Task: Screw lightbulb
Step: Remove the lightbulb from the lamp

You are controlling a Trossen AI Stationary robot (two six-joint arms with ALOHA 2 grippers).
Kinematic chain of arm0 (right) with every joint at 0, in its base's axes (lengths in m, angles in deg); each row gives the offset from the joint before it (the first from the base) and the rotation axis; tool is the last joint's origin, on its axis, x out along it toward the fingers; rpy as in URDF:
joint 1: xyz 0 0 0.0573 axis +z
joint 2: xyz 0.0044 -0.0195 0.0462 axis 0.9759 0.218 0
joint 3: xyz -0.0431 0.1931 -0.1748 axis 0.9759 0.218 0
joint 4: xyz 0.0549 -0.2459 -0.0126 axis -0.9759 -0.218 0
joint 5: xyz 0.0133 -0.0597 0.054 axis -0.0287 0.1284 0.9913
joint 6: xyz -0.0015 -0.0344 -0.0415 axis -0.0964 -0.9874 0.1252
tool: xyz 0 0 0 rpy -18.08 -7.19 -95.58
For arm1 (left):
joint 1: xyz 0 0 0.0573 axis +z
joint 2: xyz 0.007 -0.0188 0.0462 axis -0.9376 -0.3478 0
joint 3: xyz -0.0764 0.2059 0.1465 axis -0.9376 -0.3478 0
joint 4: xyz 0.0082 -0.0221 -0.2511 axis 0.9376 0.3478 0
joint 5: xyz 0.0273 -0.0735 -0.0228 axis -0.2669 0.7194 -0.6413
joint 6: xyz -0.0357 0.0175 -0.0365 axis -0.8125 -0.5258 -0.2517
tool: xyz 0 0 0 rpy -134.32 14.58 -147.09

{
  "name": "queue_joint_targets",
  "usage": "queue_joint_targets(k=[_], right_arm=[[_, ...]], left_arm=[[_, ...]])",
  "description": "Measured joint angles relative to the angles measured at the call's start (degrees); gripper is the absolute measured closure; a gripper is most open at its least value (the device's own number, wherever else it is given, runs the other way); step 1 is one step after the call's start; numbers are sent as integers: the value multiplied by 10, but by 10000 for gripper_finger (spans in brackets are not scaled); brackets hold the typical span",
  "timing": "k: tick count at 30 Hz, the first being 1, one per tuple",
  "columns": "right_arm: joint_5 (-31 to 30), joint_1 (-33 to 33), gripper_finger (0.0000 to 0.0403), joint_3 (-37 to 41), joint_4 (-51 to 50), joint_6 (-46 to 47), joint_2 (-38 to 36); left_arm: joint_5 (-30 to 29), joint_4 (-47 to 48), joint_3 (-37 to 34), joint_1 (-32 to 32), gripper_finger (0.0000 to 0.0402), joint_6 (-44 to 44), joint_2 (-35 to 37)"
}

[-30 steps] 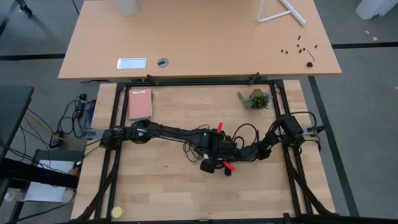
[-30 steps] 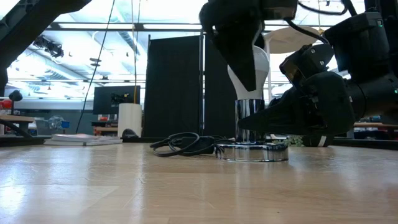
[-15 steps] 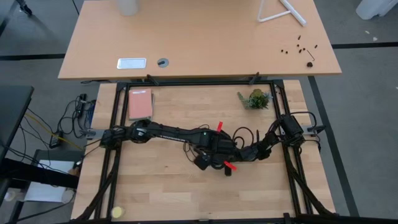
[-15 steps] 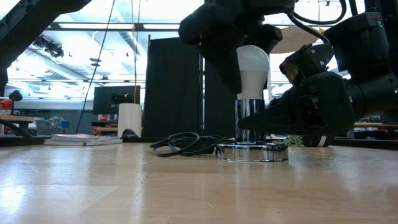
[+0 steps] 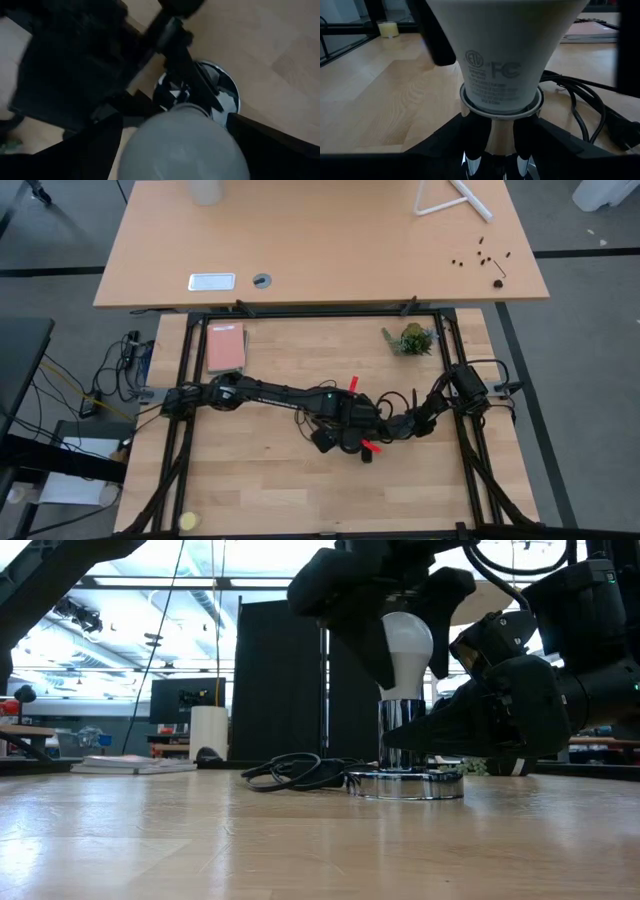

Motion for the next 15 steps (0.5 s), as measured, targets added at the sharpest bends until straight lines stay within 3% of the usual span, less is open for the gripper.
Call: queue_joint_targets(k=[9, 15], right_arm=[[0, 0, 205, 0, 0, 0, 0], [0, 0, 205, 0, 0, 0, 0]], left_arm=[[0, -1, 0, 0, 40, 3, 0], [-1, 14, 0, 0, 62, 10, 0]])
